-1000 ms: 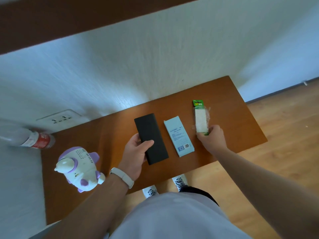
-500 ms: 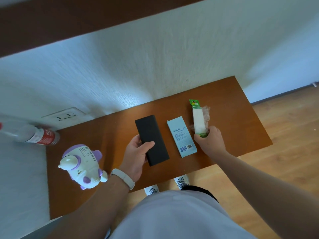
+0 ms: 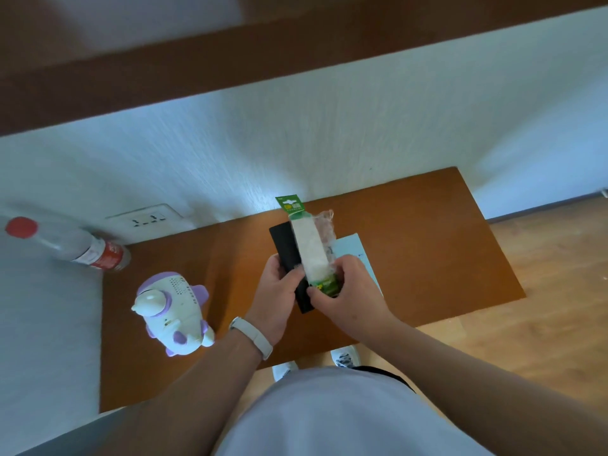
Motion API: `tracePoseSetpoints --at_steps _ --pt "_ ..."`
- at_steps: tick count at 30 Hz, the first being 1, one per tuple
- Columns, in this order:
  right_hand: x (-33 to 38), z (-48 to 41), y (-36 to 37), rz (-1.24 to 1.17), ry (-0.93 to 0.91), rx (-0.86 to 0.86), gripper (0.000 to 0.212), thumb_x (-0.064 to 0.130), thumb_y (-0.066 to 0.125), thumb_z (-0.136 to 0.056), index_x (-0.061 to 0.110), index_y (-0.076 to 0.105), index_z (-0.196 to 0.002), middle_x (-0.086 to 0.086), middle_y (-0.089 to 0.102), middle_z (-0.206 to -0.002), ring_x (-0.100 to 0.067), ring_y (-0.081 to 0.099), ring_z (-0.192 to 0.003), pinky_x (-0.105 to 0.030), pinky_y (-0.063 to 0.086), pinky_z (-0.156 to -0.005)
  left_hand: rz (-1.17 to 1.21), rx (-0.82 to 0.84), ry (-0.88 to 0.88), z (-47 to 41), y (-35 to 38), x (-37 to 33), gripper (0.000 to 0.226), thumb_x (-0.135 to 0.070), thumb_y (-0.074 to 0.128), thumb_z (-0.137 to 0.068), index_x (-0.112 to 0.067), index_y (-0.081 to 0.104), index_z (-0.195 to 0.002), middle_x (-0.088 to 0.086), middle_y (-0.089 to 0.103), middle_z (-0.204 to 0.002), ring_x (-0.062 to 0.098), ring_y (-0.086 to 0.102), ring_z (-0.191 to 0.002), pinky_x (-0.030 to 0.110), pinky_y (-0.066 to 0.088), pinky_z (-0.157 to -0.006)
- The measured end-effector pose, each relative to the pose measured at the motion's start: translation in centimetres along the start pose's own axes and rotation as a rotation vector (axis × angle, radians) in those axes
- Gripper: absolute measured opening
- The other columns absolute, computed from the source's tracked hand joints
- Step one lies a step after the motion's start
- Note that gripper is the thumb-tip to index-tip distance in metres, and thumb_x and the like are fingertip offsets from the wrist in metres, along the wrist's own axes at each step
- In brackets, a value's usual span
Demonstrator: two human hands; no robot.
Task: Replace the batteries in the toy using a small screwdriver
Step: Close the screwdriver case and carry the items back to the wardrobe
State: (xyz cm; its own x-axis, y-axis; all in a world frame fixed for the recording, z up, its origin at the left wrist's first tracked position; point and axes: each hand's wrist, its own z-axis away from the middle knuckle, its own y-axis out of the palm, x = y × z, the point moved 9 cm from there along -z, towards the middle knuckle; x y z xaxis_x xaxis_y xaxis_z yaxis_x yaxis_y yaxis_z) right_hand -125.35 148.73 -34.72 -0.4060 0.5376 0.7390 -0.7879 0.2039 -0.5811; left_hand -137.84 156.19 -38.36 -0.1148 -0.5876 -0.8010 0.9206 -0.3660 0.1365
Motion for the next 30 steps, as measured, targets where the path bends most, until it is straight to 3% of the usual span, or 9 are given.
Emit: tracePoseSetpoints --at_steps 3,7,12,14,19,22,25,28,30 --pt "0.9 0.0 -0.1 0.011 0.000 -0.006 0.041 0.044 0.076 -0.079 0.028 0.043 -0.097 0.011 0.046 -0.093 -0.006 0.049 -0.078 -0.019 0.036 -0.060 0.112 -0.005 -0.039 0.3 -0.1 0.1 0.021 -0.017 0.049 -0.105 -0.015 0.061 -0.123 0.007 0.074 -0.114 0.027 0.070 -0.109 0.048 0.057 -0.095" --pt "1.7 0.1 -0.1 0.055 -0.026 -0.002 0.044 0.046 0.076 -0.077 0.027 0.044 -0.100 0.011 0.046 -0.097 -0.008 0.050 -0.082 -0.026 0.048 -0.067 0.120 0.011 -0.023 0.5 -0.3 -0.3 0.023 -0.020 0.052 -0.104 -0.013 0.059 -0.125 0.008 0.074 -0.116 0.027 0.071 -0.107 0.047 0.058 -0.092" --pt "2.2 0.3 0.2 0.091 -0.051 0.028 0.046 0.048 0.077 -0.077 0.027 0.045 -0.103 0.011 0.046 -0.098 -0.006 0.048 -0.079 -0.021 0.042 -0.064 0.118 0.007 -0.009 0.8 -1.0 -0.6 0.023 -0.016 0.053 -0.103 -0.013 0.059 -0.125 0.007 0.074 -0.115 0.025 0.072 -0.105 0.044 0.060 -0.087" --pt "2.2 0.4 0.3 0.085 -0.056 0.043 0.046 0.048 0.077 -0.078 0.027 0.046 -0.106 0.011 0.047 -0.099 -0.008 0.049 -0.081 -0.024 0.047 -0.067 0.119 0.002 -0.014 0.8 -1.3 -0.5 0.023 -0.015 0.053 -0.103 -0.014 0.059 -0.125 0.008 0.073 -0.117 0.026 0.072 -0.106 0.047 0.060 -0.089" --pt "1.6 0.8 0.5 0.008 -0.045 0.121 0.035 0.045 0.071 -0.086 0.030 0.050 -0.110 0.013 0.052 -0.095 -0.006 0.052 -0.078 -0.019 0.042 -0.064 0.114 -0.003 -0.023 0.9 -1.6 -0.3 0.020 -0.017 0.052 -0.104 -0.018 0.060 -0.122 0.004 0.075 -0.114 0.024 0.073 -0.103 0.045 0.061 -0.086" --pt "0.2 0.2 -0.3 -0.119 0.022 0.114 0.028 0.044 0.063 -0.093 0.028 0.054 -0.114 0.005 0.059 -0.093 -0.010 0.056 -0.080 -0.026 0.050 -0.069 0.120 -0.011 -0.040 0.9 -1.8 -0.1 0.021 -0.015 0.052 -0.103 -0.017 0.061 -0.122 0.005 0.076 -0.113 0.024 0.074 -0.102 0.045 0.060 -0.084" --pt "-3.4 -1.5 -1.4 -0.225 0.172 0.030 0.019 0.042 0.056 -0.096 0.026 0.058 -0.106 0.000 0.063 -0.091 -0.011 0.058 -0.074 -0.034 0.055 -0.070 0.125 -0.015 -0.068 0.9 -2.2 -0.4 0.022 -0.015 0.051 -0.104 -0.017 0.062 -0.123 0.005 0.075 -0.115 0.025 0.073 -0.104 0.047 0.059 -0.089" --pt "-7.3 -3.7 -1.8 -0.085 0.288 -0.032 0.024 0.039 0.057 -0.096 0.022 0.055 -0.112 0.001 0.060 -0.093 -0.009 0.061 -0.066 -0.024 0.050 -0.052 0.135 -0.024 -0.085 0.7 -2.7 -0.9 0.023 -0.014 0.052 -0.104 -0.016 0.062 -0.125 0.007 0.075 -0.115 0.029 0.072 -0.107 0.054 0.056 -0.095" --pt "-9.2 -4.9 -1.3 0.040 0.327 -0.024 0.035 0.040 0.059 -0.095 0.022 0.050 -0.124 0.002 0.055 -0.110 -0.013 0.063 -0.081 -0.019 0.049 -0.050 0.153 -0.028 -0.081 0.5 -3.1 -1.3 0.024 -0.013 0.052 -0.103 -0.014 0.062 -0.125 0.008 0.075 -0.115 0.031 0.072 -0.107 0.057 0.054 -0.097"
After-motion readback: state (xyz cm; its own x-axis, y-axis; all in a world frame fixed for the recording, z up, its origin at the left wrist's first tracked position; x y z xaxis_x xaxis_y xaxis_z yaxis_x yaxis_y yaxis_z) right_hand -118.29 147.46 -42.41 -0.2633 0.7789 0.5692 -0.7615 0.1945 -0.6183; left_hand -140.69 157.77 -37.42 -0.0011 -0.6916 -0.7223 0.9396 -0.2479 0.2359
